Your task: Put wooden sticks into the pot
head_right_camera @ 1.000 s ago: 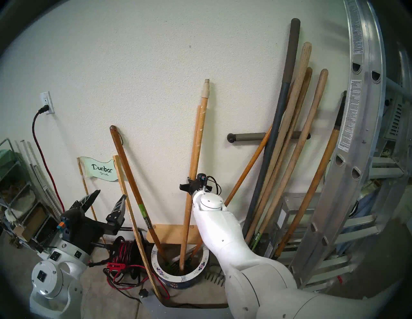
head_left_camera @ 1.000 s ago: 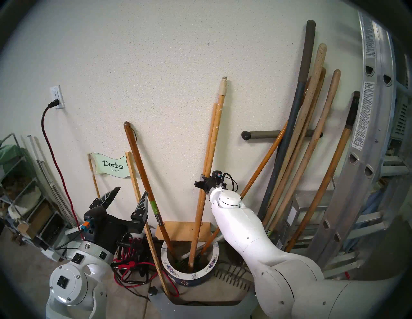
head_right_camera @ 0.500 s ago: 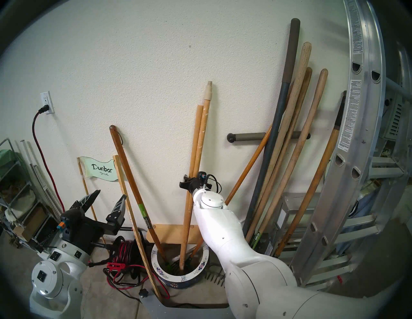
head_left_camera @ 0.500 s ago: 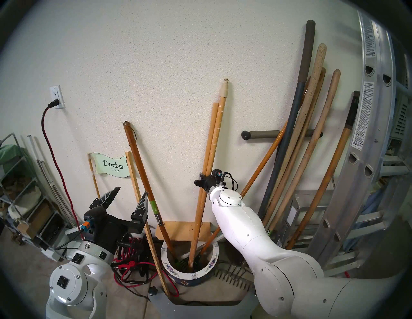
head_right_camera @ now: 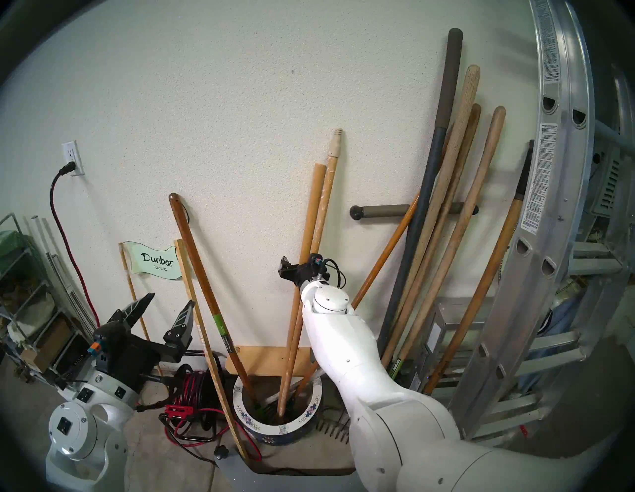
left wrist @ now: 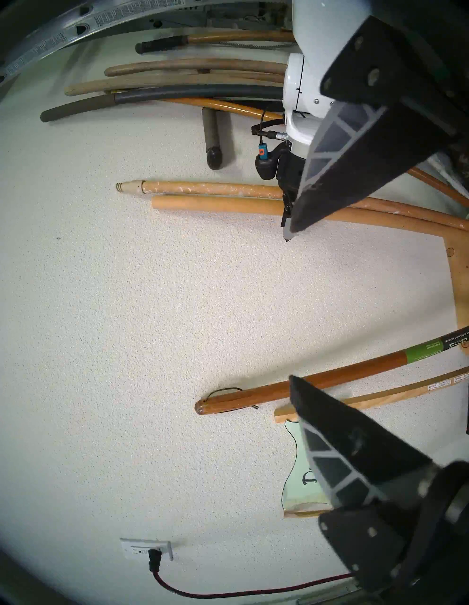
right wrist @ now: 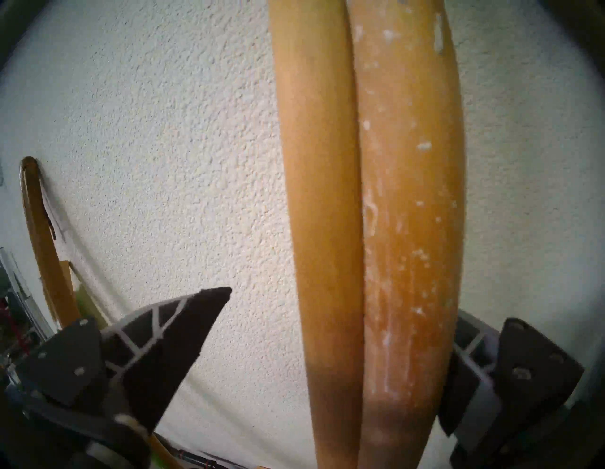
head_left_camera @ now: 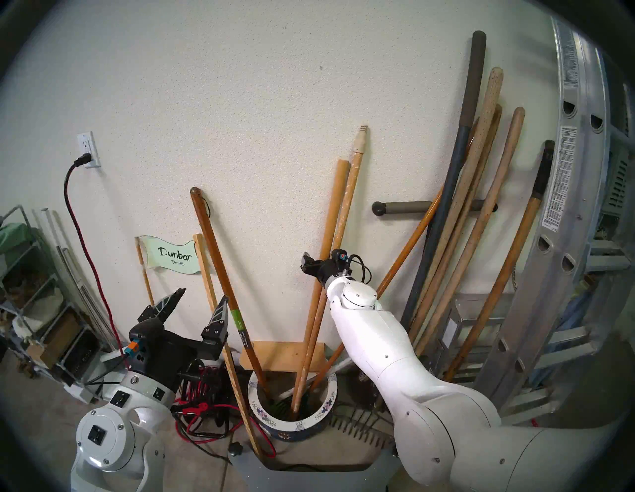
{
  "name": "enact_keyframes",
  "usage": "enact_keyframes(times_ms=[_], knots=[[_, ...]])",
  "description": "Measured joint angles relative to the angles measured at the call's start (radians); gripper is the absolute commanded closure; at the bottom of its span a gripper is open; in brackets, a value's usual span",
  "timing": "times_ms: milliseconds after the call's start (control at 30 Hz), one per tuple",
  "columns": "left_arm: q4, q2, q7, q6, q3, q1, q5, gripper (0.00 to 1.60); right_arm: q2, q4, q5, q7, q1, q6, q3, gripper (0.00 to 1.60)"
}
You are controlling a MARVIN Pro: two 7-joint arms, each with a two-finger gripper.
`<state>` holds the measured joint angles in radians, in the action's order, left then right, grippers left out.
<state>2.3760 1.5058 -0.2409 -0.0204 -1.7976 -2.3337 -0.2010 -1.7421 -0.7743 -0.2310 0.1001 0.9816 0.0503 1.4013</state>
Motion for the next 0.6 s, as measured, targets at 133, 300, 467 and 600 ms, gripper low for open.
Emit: enact_keyframes(times_ms=[133, 300, 467, 600], knots=[[0.0, 0.0, 0.0, 0.0, 0.0, 0.0, 0.0, 0.0, 0.002, 0.001, -0.003, 0.003, -0.003, -0.006, 0.003, 0.0], [0.0, 0.0, 0.0, 0.0, 0.0, 0.0, -0.001, 0.0, 0.002, 0.004, -0.005, 0.004, -0.006, -0.01, 0.005, 0.0], [0.0, -0.001, 0.0, 0.0, 0.0, 0.0, -0.001, 0.0, 0.002, 0.015, -0.009, 0.01, -0.012, -0.012, 0.006, 0.0], [0.0, -0.001, 0.0, 0.0, 0.0, 0.0, -0.001, 0.0, 0.001, 0.017, -0.012, 0.019, -0.016, -0.018, 0.004, 0.0]])
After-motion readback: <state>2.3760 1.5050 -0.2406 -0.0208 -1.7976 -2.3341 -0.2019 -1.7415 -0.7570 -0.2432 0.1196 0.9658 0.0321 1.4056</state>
